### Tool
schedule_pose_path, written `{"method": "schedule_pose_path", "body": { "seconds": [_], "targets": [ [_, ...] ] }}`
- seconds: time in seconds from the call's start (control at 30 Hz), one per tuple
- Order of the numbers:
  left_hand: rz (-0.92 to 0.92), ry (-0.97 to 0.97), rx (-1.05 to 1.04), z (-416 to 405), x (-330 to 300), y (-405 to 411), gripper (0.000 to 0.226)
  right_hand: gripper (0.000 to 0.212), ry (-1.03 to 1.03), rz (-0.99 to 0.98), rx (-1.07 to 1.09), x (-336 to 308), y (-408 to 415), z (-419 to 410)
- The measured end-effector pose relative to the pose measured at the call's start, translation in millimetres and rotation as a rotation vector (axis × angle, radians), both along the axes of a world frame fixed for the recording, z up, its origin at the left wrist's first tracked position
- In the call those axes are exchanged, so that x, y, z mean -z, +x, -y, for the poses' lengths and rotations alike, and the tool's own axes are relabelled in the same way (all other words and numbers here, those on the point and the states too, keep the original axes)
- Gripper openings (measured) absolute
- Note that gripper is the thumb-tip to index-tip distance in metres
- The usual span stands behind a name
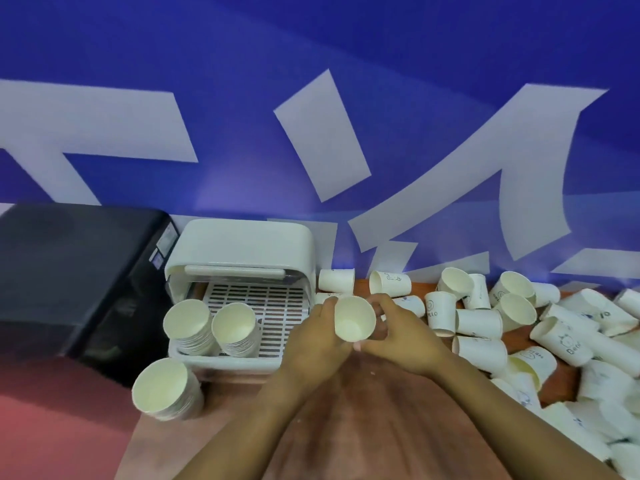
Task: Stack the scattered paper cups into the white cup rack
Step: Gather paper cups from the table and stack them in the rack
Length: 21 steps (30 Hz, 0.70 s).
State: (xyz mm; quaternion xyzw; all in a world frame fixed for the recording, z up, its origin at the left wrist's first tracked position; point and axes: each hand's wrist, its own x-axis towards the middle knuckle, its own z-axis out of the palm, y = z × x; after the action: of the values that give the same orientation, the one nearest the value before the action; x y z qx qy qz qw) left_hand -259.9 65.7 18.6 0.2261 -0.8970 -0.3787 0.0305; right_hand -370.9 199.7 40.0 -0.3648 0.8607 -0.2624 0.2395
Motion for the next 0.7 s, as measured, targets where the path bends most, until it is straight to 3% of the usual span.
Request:
{"method": "schedule_pose_path", "body": {
  "seconds": [0.7],
  "targets": [
    [-0.17,-0.01,-0.181,115,-35,129,0.067,0.074,-0.244,-0.011,-0.131,-12,112,133]
  ]
}}
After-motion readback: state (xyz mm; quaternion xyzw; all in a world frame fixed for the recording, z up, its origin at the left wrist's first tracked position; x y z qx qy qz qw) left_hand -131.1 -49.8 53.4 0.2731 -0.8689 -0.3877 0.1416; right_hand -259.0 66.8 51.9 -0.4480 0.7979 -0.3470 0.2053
